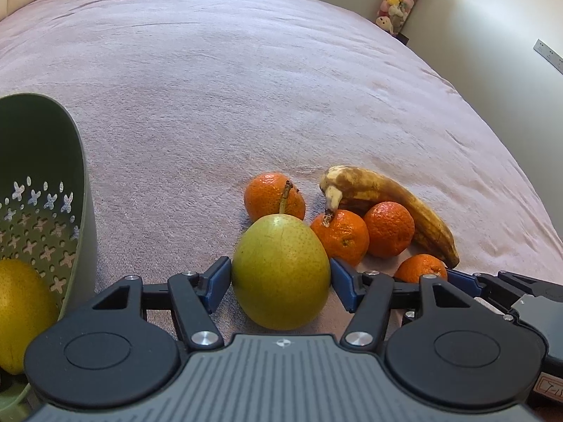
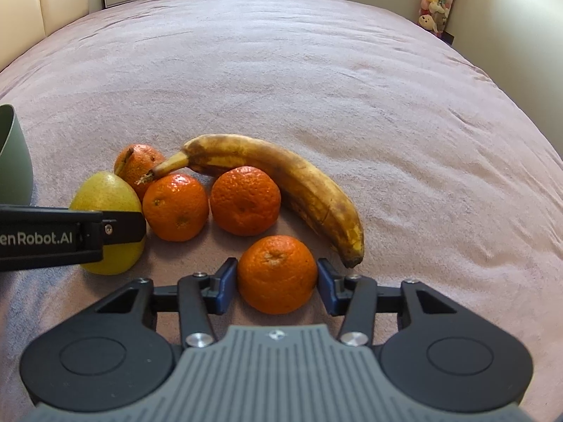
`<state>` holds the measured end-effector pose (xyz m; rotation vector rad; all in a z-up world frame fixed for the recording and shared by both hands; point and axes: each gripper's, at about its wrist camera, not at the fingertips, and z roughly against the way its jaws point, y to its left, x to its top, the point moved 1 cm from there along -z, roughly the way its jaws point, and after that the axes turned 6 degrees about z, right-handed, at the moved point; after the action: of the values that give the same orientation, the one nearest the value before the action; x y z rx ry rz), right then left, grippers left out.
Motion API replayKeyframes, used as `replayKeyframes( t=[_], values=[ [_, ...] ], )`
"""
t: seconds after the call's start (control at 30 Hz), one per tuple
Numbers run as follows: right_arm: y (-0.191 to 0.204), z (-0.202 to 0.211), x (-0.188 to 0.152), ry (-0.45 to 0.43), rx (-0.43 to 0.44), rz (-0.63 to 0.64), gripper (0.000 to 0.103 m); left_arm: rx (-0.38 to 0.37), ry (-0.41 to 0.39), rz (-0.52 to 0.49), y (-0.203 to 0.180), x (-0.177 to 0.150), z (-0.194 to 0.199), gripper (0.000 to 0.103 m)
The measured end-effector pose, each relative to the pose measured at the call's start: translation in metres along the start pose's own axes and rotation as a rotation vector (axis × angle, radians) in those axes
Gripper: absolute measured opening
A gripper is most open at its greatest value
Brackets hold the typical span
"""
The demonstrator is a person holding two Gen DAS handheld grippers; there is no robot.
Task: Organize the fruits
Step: 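Grasp the green pear with the left tool while the right tool grasps a tangerine, then lift the pear and tangerine and carry both over the green colander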
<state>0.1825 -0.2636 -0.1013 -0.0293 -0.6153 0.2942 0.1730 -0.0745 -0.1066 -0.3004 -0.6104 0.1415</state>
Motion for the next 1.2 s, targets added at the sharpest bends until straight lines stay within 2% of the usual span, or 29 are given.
replayKeyframes(
  t=[0.6, 0.9, 1.2],
  values=[
    [0.01, 0.023, 0.006, -0.035, 0.025, 0.007, 0.044, 0.0, -0.026, -0.006, 0.002, -0.002, 0.021, 0.069],
    [0.019, 0.042, 0.014, -0.091, 0.034, 0.019, 0.044, -0.03, -0.097, -0.019, -0.001, 0.006, 0.058, 0.069],
    [0.043, 0.071, 0.026, -0.171, 0.074, 0.064, 0.044, -0.015, -0.146, -0.015, 0.012, 0.016, 0.105, 0.069]
  ],
)
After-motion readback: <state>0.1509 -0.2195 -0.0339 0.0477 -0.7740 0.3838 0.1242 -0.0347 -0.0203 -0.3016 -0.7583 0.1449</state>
